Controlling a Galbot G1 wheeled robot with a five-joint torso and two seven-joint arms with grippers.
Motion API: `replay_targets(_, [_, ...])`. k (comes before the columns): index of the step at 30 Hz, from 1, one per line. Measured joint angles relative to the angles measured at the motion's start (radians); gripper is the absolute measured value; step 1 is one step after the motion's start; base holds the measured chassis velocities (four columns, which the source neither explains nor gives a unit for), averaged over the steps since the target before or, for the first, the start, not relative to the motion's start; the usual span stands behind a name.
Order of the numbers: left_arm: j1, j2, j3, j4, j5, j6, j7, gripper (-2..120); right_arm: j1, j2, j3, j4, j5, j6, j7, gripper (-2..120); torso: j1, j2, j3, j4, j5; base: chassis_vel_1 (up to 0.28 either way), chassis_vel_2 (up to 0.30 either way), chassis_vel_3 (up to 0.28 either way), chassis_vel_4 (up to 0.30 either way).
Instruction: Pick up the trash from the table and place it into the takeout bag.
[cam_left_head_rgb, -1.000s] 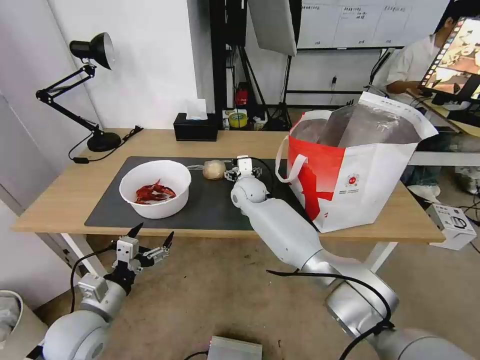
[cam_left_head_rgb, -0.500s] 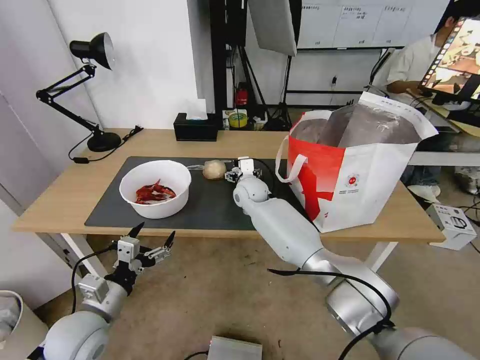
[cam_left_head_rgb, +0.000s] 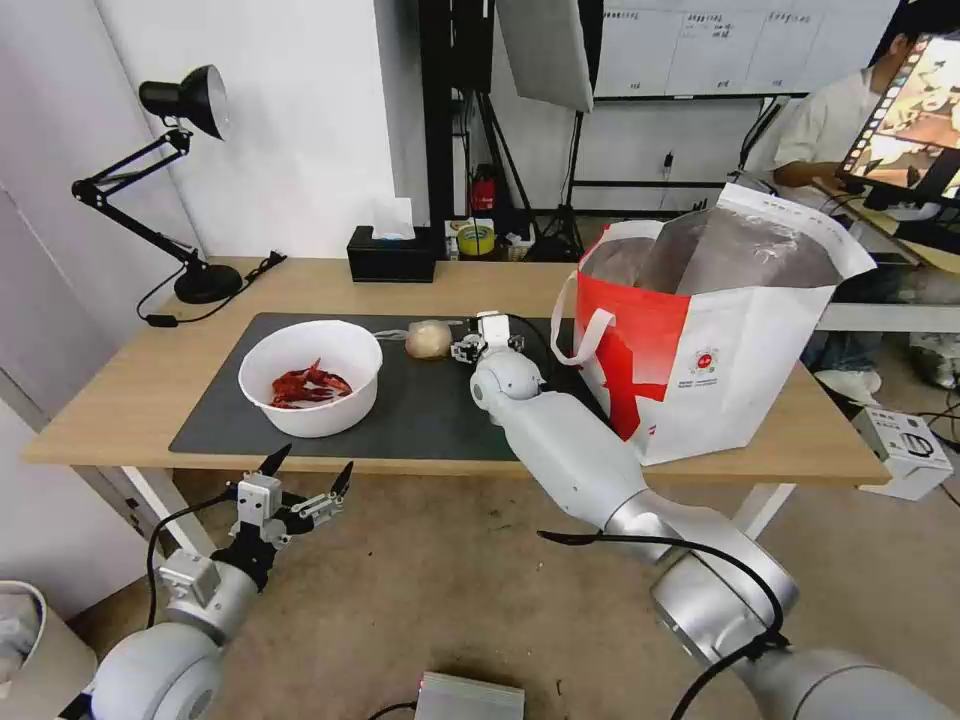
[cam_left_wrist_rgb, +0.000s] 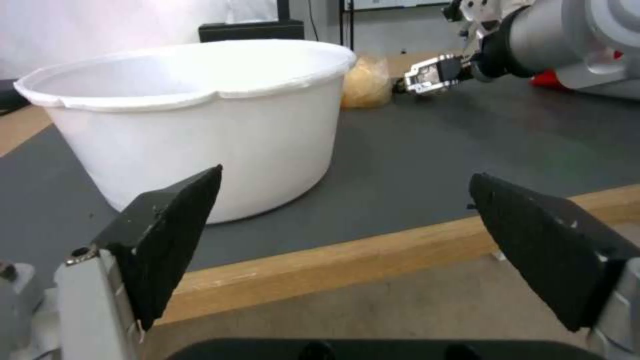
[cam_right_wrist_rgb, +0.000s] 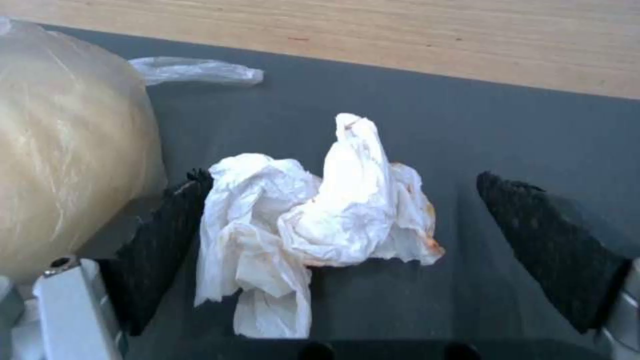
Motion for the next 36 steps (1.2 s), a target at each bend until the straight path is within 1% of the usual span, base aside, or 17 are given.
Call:
replay_targets(4, [0.0,-0.001,0.0,0.0,0.0,0.0,0.0,100,0.0,0.0,-0.004,0.0,0.0,-0.008,-0.013,92,0.0,0.0,0.0,0.0,0.0,0.0,0.0,0.0,0.0])
replay_targets(6, [0.0,0.0,0.0,-0.001,-0.001,-0.001,0.0,100,0.0,0.0,-0.007,0.006,0.003,-0.018,-0.017,82,0.0,0.0,0.0,0.0,0.0,0.0,0.0,0.0,0.0])
replay_targets(8, [0.0,0.0,0.0,-0.001,-0.001,-0.001,0.0,100,0.0,0.0,-0.008,0.008,0.005,-0.02,-0.018,80,0.0,0.0,0.0,0.0,0.0,0.0,0.0,0.0,0.0])
replay_targets(11, [-0.001,0.001,0.002,-0.001,-0.001,-0.001,0.0,100,-0.002,0.001,-0.011,0.011,0.008,-0.024,-0.019,64,0.0,0.0,0.0,0.0002,0.0,0.0,0.0,0.0,0.0])
replay_targets(14, [-0.001,0.001,0.003,-0.001,-0.001,-0.001,0.0,100,-0.003,0.001,-0.012,0.012,0.009,-0.025,-0.019,58,0.0,0.0,0.0,0.0004,0.0,0.0,0.0,0.0,0.0])
replay_targets(16, [-0.002,0.002,0.003,-0.001,-0.002,-0.001,0.0,100,-0.004,0.001,-0.012,0.012,0.01,-0.026,-0.019,46,0.0,0.0,0.0,0.0004,0.0,0.0,0.0,0.0,0.0])
replay_targets(19, [-0.002,0.003,0.004,-0.001,-0.002,-0.001,0.0,100,-0.004,0.001,-0.011,0.013,0.011,-0.027,-0.017,36,0.0,0.0,0.0,0.0004,0.0001,0.0,0.0,0.0,0.0])
replay_targets(20, [-0.002,0.003,0.004,-0.001,-0.002,-0.001,0.0,100,-0.004,0.001,-0.011,0.013,0.011,-0.027,-0.017,36,0.0,0.0,0.0,0.0004,0.0001,0.0,0.0,0.0,0.0])
replay_targets(22, [-0.004,0.003,0.01,0.0,-0.002,-0.002,0.0,100,-0.005,0.0,-0.011,0.015,0.011,-0.028,-0.014,24,0.0,0.0,0.0,0.0001,0.0001,0.0,0.0,0.0,0.0])
replay_targets(23, [-0.004,0.003,0.01,0.0,-0.002,-0.002,0.0,100,-0.005,0.0,-0.011,0.015,0.011,-0.028,-0.014,24,0.0,0.0,0.0,0.0001,0.0001,0.0,0.0,0.0,0.0])
replay_targets(25, [-0.006,0.004,0.013,0.0,-0.002,-0.002,0.0,100,-0.006,0.0,-0.009,0.019,0.012,-0.028,-0.013,13,0.0,0.0,0.0,-0.0001,0.0,0.0,0.0,0.0,0.0])
replay_targets(26, [-0.006,0.004,0.013,0.0,-0.002,-0.002,0.0,100,-0.006,0.0,-0.009,0.019,0.012,-0.028,-0.013,13,0.0,0.0,0.0,-0.0001,0.0,0.0,0.0,0.0,0.0])
replay_targets(28, [-0.007,0.005,0.014,0.0,-0.003,-0.002,0.0,100,-0.011,-0.003,-0.007,0.03,0.009,-0.02,-0.012,3,0.0,0.0,0.0,-0.0003,0.0,0.0,0.0,0.0,0.0])
replay_targets(33, [-0.007,0.005,0.014,0.001,-0.003,-0.002,0.0,100,-0.021,-0.018,-0.01,0.075,-0.008,0.01,-0.018,0,0.0,0.0,0.0,-0.0003,0.0,0.0,0.0,0.0,0.0])
replay_targets(34, [-0.007,0.006,0.014,0.001,-0.003,-0.002,0.0,100,-0.028,-0.03,-0.016,0.109,-0.01,0.016,-0.019,0,0.0,0.0,0.0,-0.0003,0.0,0.0,0.0,0.0,0.0])
replay_targets(35, [-0.003,0.006,0.013,0.0,-0.004,-0.002,-0.001,100,-0.055,-0.072,-0.045,0.221,0.003,0.015,-0.014,0,0.0,0.0,0.0,-0.0001,0.0,0.0,0.0,0.0,0.0])
replay_targets(36, [-0.003,0.006,0.013,0.0,-0.004,-0.002,-0.001,100,-0.055,-0.072,-0.045,0.221,0.003,0.015,-0.014,0,0.0,0.0,0.0,-0.0001,0.0,0.0,0.0,0.0,0.0])
